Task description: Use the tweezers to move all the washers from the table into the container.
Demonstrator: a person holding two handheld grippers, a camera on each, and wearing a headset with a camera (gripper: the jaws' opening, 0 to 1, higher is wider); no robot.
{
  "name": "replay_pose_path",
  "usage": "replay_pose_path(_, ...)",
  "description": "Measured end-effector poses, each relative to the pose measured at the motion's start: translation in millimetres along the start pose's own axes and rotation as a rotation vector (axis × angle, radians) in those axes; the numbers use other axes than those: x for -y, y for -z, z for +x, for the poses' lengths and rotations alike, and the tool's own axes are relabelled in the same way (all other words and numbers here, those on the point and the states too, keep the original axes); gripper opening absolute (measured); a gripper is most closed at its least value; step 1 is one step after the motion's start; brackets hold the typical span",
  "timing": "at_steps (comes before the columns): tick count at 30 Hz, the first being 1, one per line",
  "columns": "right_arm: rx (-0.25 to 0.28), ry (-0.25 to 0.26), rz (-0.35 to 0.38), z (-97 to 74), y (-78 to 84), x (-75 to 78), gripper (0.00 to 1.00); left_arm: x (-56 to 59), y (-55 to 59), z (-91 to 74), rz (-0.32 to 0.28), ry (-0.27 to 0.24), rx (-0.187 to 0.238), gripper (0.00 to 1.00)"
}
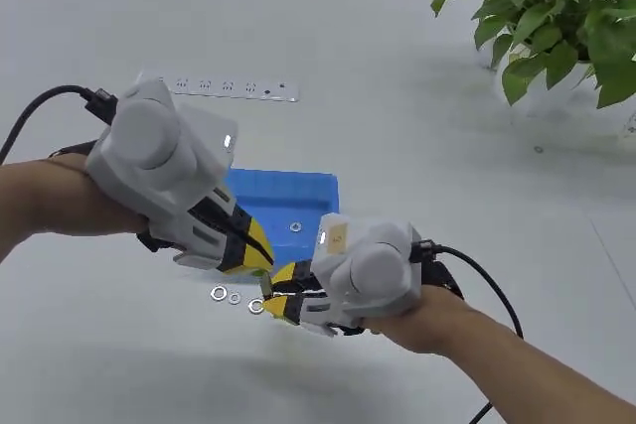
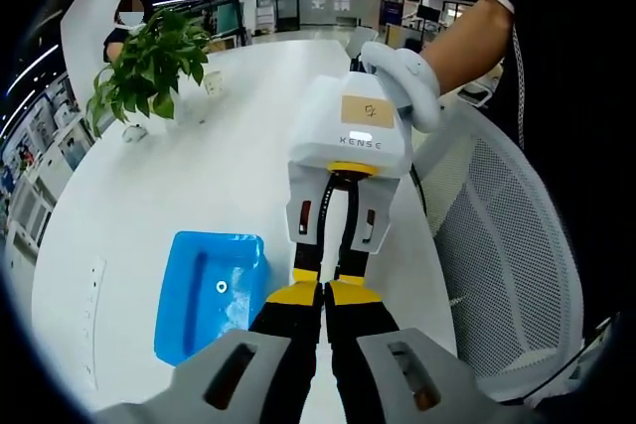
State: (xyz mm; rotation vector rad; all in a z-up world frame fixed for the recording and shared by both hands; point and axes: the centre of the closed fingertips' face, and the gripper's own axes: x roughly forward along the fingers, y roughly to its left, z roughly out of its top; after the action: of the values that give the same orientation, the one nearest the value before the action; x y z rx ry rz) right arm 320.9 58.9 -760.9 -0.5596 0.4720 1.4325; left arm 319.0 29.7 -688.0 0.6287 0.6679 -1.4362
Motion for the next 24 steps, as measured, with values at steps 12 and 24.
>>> replay_pose_path(12,0.011,0.018,-0.027,-10.7,-16.5,16.8,0.11,-13.5,-14.4,-15.0,0.021,-0.018,0.011,0.05)
replay_pose_path(24,0.021,0.036,-0.032,-17.2,-24.5,32.9,0.11,-27.9,-23.2,-22.5,0.044,-0.022,0.009,0.05)
